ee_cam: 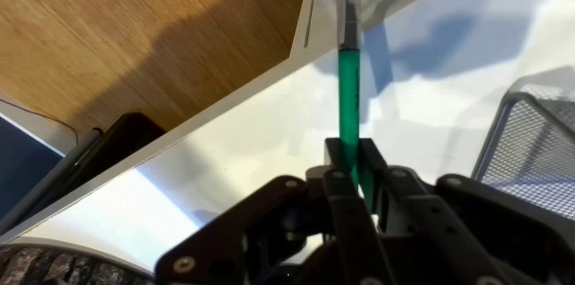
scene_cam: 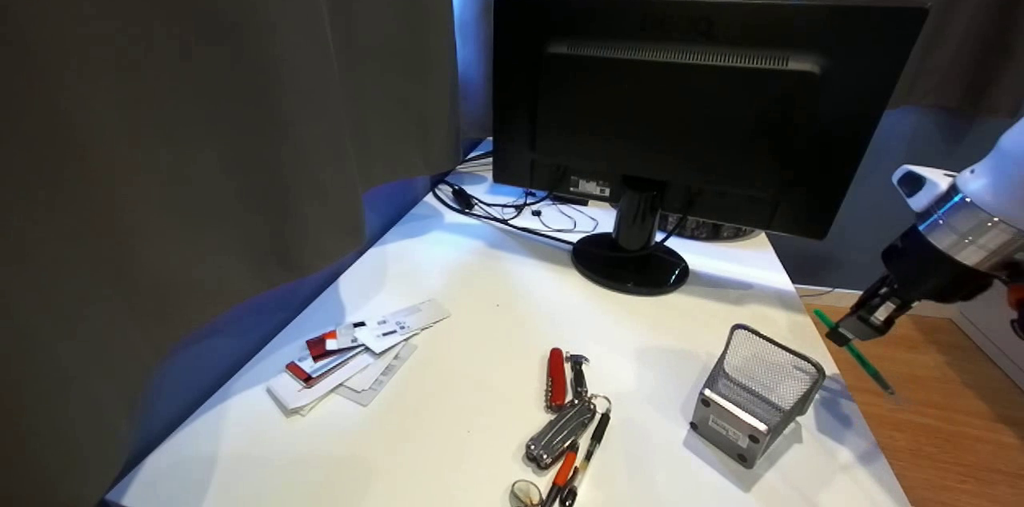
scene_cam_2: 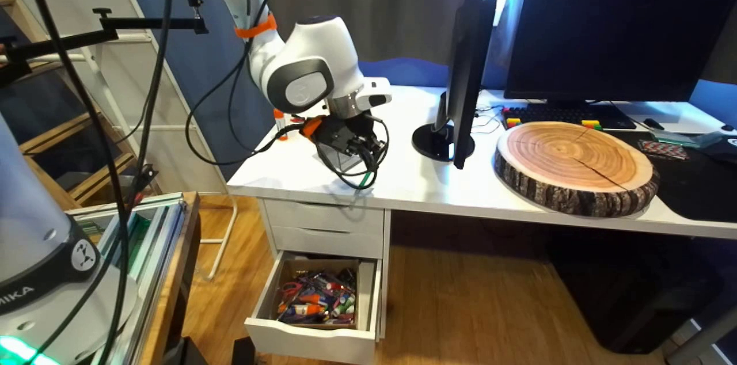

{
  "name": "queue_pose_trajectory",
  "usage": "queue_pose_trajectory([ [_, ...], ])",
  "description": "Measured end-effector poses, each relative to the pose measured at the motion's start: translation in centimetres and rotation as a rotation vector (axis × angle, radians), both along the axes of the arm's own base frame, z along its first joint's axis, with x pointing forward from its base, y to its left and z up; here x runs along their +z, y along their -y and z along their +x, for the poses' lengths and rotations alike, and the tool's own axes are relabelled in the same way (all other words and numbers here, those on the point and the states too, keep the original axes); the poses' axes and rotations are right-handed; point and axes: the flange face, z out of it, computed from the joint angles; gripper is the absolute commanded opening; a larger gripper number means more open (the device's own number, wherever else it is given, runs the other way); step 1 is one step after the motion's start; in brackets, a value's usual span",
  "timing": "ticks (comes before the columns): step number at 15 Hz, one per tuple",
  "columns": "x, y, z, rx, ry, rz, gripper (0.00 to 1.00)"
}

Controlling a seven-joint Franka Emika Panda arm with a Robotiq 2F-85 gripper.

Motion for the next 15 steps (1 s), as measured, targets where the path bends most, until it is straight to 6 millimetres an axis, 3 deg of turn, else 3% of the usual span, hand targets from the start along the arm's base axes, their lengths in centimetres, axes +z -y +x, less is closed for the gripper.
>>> queue_pose_trajectory([
  [5, 1.0, -2.2, 3.8, 0.056, 0.015, 0.012, 0.03],
  [9, -0.9, -2.5, 5.9, 0.061, -0.020, 0.020, 0.03],
  [10, -1.6, -2.5, 6.3, 0.062, -0.031, 0.023, 0.13],
  [11, -2.0, -2.6, 6.6, 0.066, -0.038, 0.026, 0.38],
  [13, -2.8, -2.8, 7.2, 0.075, -0.052, 0.033, 0.42],
  [15, -3.3, -3.1, 7.4, 0.081, -0.061, 0.036, 0.55],
])
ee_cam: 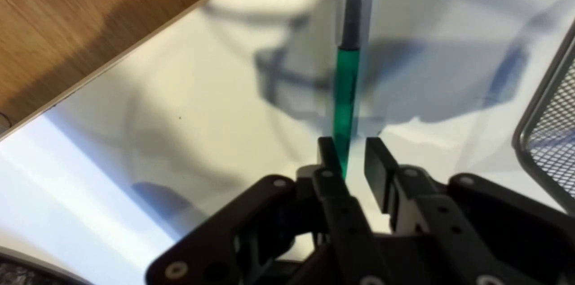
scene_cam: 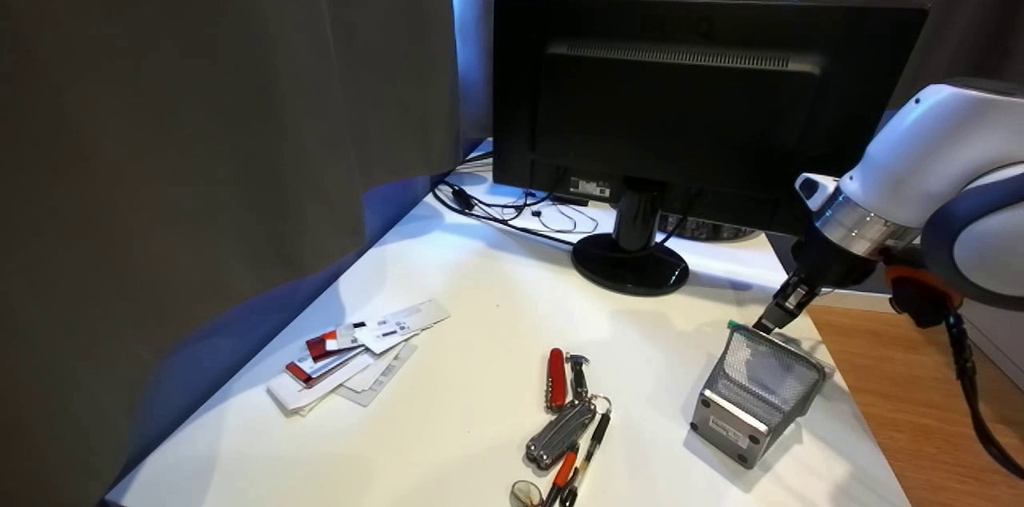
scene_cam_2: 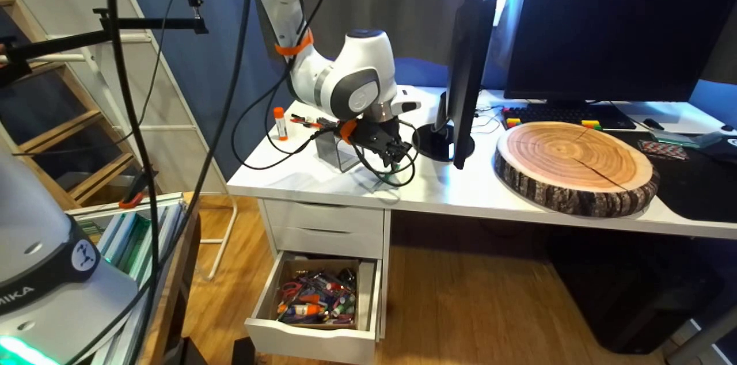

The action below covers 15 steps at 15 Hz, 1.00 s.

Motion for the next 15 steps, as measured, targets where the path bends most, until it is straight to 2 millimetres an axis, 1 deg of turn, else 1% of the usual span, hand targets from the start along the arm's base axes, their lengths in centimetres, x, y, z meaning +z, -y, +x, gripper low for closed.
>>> queue_pose_trajectory([
  [4, 0.2, 0.2, 0.0, -0.023, 0.000, -0.005, 0.82],
  [6, 0.5, 0.2, -0.6, -0.025, -0.011, 0.009, 0.96],
  [7, 0.7, 0.3, -1.0, -0.027, -0.022, 0.020, 1.00],
  [10, 1.4, 0.7, -2.3, -0.039, -0.055, 0.061, 1.00],
  [15, 3.4, 2.4, -3.3, -0.056, -0.072, 0.104, 1.00],
])
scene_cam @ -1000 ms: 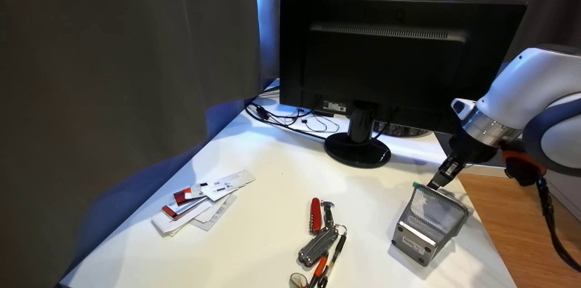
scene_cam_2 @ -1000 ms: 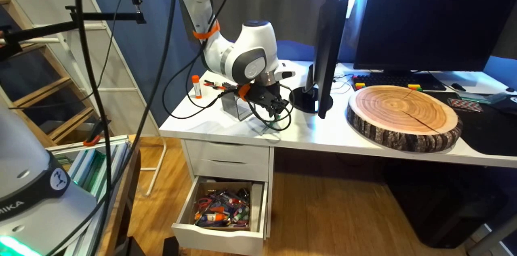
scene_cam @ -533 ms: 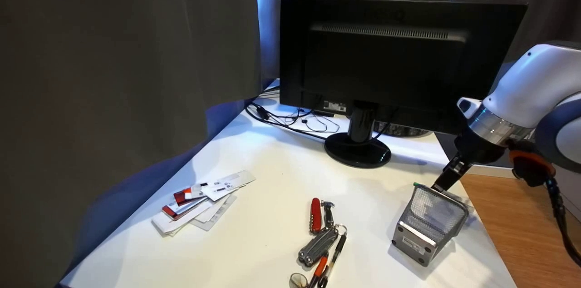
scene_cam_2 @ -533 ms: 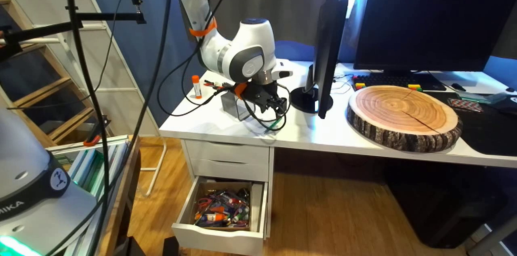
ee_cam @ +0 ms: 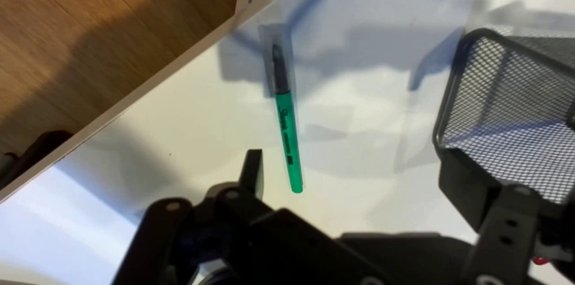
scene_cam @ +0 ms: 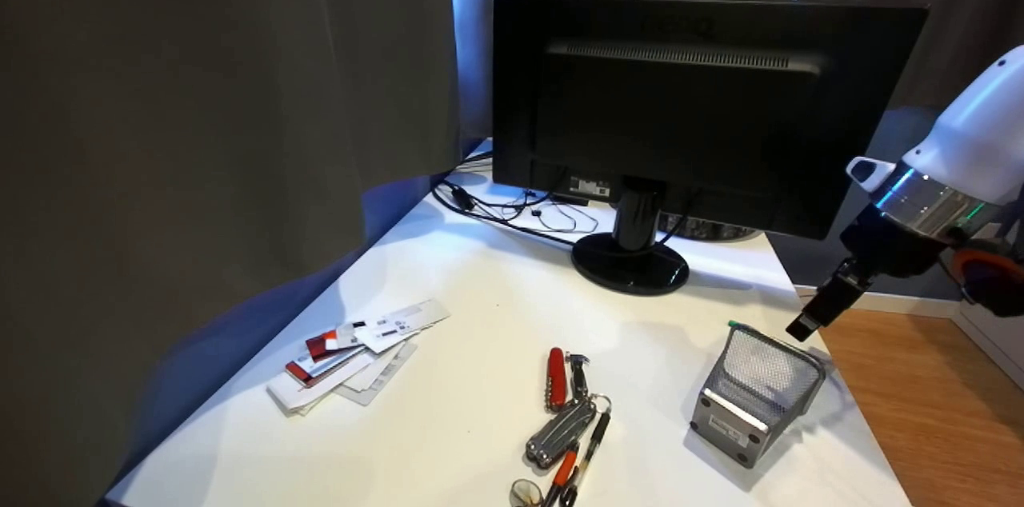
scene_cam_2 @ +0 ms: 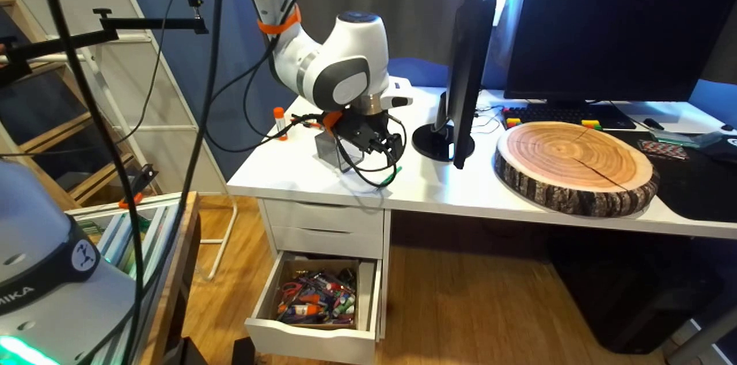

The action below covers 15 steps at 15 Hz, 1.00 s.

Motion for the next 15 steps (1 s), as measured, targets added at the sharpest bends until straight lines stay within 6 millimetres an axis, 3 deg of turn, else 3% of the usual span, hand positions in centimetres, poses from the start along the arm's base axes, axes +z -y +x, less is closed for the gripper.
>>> queue_pose_trajectory([
  [8, 2.6, -1.7, -2.6, 0.159, -0.057, 0.168, 1.00],
  [15, 0.3, -1.5, -3.4, 0.243, -0.165, 0.269, 1.00],
])
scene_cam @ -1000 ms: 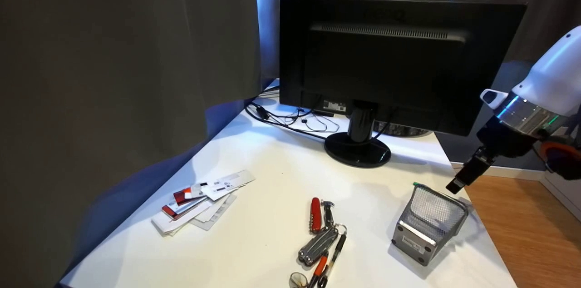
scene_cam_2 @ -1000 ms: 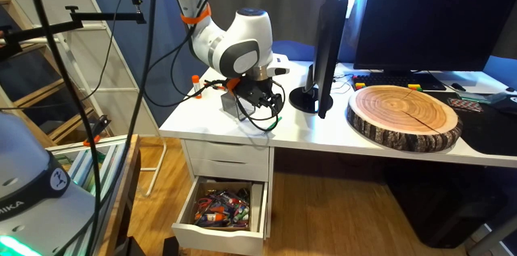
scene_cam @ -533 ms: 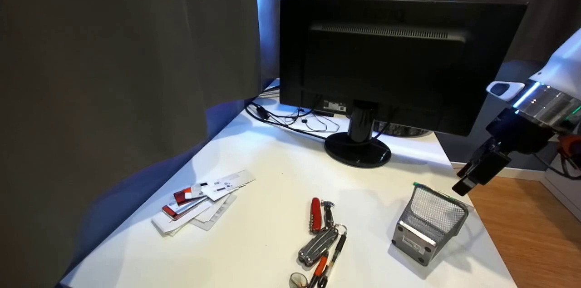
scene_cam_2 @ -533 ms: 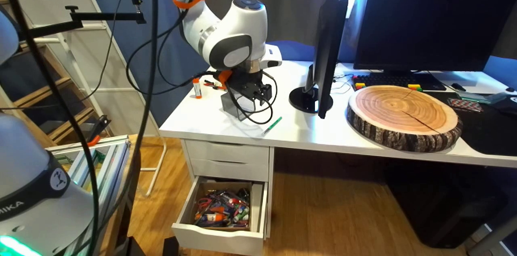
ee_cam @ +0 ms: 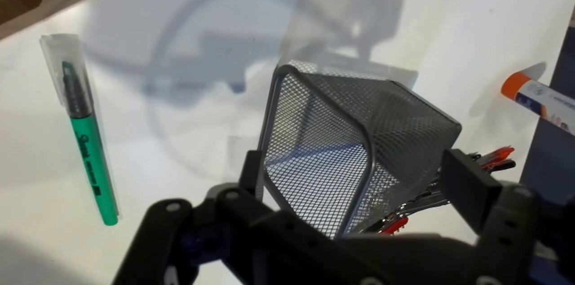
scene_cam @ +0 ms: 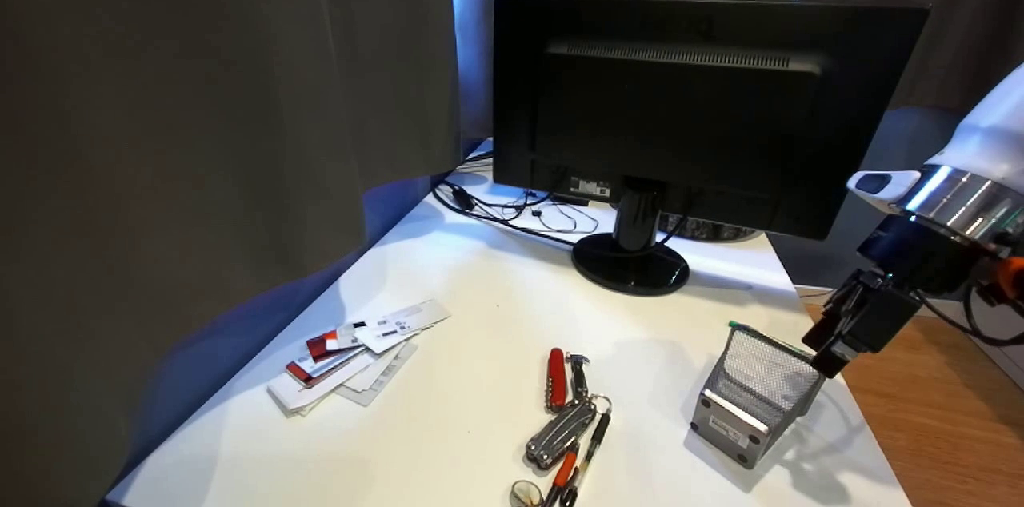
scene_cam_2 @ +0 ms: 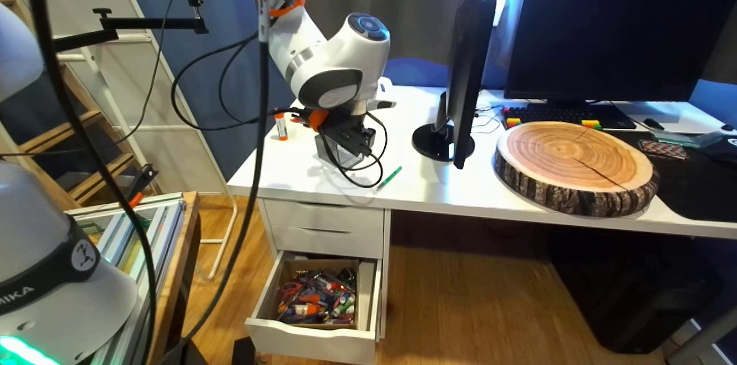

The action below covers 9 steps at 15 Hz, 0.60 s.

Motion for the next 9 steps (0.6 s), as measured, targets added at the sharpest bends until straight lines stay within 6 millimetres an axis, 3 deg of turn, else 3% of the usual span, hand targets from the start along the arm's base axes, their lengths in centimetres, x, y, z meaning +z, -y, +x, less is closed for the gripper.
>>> queue_pose_trajectory([
  [3, -0.9, -0.3, 0.2, 0.015, -0.015, 0.038, 0.99],
  [4, -1.1, -0.5, 0.2, 0.022, -0.022, 0.052, 0.74],
  [6, -1.6, -1.0, 0.3, 0.038, -0.046, 0.082, 0.72],
  [9, -2.2, -1.6, 0.5, 0.055, -0.083, 0.120, 0.50],
])
